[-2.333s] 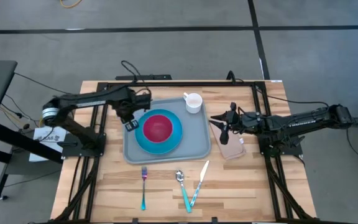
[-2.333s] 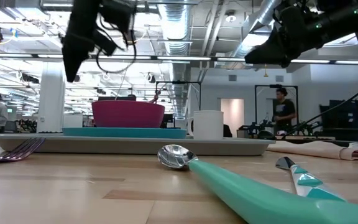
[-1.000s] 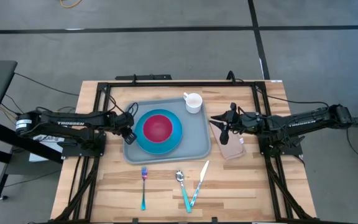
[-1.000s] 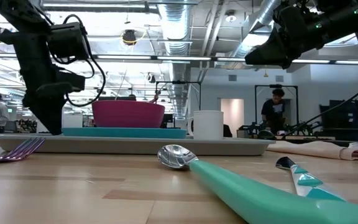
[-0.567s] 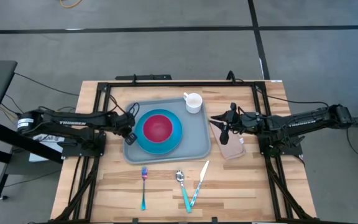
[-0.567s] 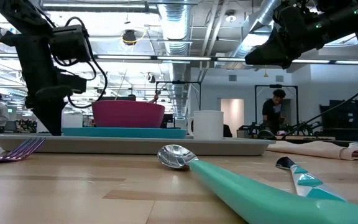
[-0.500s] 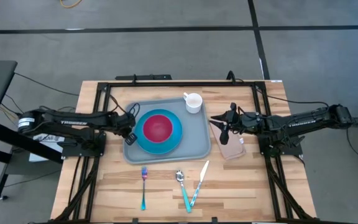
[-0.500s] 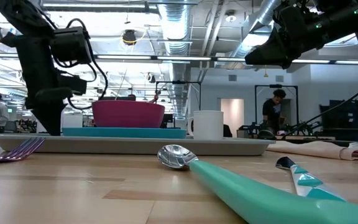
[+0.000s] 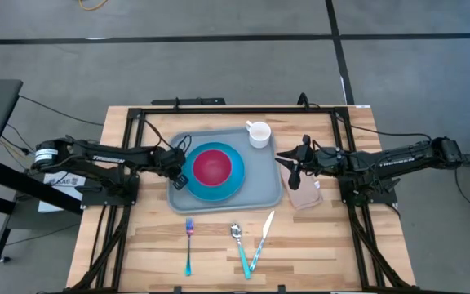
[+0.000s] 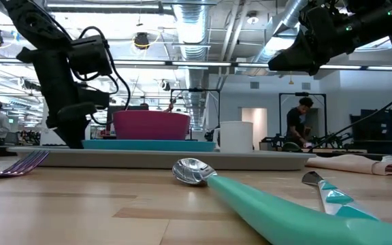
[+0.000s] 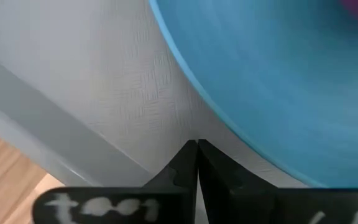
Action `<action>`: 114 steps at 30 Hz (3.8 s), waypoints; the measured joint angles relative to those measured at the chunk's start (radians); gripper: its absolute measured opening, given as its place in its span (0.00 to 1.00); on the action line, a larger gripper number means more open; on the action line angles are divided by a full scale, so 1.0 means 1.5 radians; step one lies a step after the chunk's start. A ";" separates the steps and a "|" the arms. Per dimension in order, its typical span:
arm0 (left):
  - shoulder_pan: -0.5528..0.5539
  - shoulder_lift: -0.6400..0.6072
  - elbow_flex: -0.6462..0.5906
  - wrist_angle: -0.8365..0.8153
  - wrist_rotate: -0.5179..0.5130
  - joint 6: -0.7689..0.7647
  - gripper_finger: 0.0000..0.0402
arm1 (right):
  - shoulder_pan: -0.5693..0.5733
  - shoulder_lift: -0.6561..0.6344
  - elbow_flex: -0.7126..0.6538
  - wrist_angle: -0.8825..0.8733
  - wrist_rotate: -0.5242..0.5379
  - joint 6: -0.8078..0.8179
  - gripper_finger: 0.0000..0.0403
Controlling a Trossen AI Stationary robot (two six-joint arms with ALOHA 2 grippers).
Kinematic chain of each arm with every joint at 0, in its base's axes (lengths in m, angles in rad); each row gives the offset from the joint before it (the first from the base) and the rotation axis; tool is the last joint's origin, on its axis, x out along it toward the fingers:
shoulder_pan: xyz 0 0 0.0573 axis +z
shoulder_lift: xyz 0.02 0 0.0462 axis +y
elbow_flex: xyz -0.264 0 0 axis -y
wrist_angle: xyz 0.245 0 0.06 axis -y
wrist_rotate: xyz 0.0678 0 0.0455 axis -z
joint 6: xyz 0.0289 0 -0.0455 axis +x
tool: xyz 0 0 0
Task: Set up tray
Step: Adjust the plate, then put the fork to the left side of the blue plate on the tray
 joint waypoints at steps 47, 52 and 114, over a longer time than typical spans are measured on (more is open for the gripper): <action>0.000 0.127 0.021 0.300 0.102 0.055 0.00 | 0.000 0.000 0.000 0.000 0.000 0.000 0.20; 0.000 0.147 0.021 0.320 0.111 0.055 0.00 | 0.000 0.000 0.000 0.000 0.000 0.000 0.20; -0.558 0.126 0.099 0.198 0.169 -0.937 0.16 | -0.189 0.119 0.001 0.518 -0.002 -0.214 0.20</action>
